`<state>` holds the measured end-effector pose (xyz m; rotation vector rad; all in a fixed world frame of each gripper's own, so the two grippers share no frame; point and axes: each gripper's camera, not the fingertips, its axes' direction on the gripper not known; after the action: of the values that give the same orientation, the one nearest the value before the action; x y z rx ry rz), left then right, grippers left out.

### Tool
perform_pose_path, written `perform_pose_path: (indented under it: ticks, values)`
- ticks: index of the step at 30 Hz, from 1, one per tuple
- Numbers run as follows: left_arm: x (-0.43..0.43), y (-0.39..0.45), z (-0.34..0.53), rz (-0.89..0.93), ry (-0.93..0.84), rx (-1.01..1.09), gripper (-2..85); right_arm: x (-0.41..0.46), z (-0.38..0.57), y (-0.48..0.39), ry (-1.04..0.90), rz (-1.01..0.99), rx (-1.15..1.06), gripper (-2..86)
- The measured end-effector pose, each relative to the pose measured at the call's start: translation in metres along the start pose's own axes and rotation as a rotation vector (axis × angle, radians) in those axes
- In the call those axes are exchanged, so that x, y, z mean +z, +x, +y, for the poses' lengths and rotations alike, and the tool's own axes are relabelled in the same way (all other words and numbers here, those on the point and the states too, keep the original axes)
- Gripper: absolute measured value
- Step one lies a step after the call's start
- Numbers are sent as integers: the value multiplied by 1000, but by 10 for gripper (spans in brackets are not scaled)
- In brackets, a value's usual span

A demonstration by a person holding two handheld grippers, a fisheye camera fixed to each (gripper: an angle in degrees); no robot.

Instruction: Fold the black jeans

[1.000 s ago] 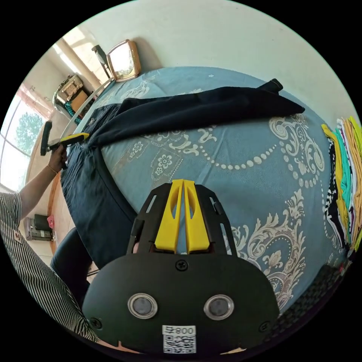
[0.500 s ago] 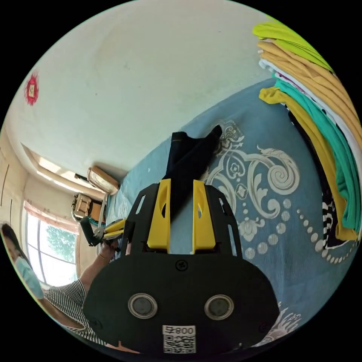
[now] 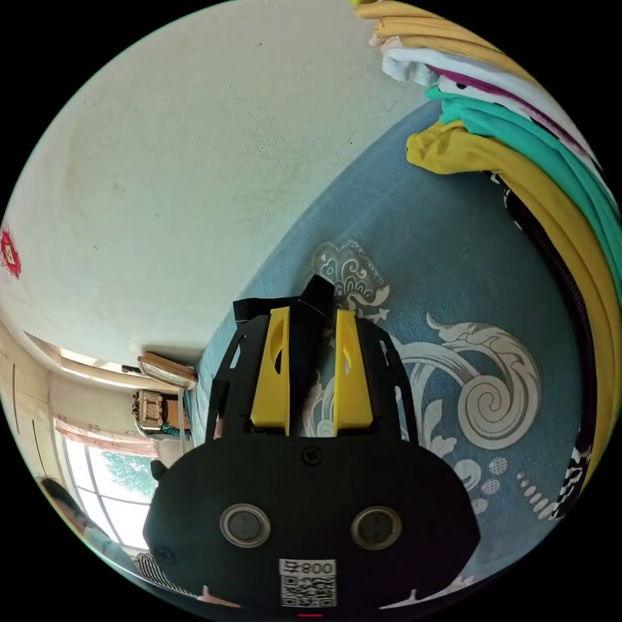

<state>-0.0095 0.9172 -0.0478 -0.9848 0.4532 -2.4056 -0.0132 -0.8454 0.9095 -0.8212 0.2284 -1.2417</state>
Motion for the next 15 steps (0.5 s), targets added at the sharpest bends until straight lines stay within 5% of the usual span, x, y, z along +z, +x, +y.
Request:
perform_pose_path:
  ticks: [9, 15]
  values:
    - [-32, 21, 1, 8, 46, 19, 26, -46, 22, 53, 7, -113, -11, 24]
    - [-84, 36, 16, 19, 127, 0, 21, -166, 84, 34, 58, -211, -192, 13]
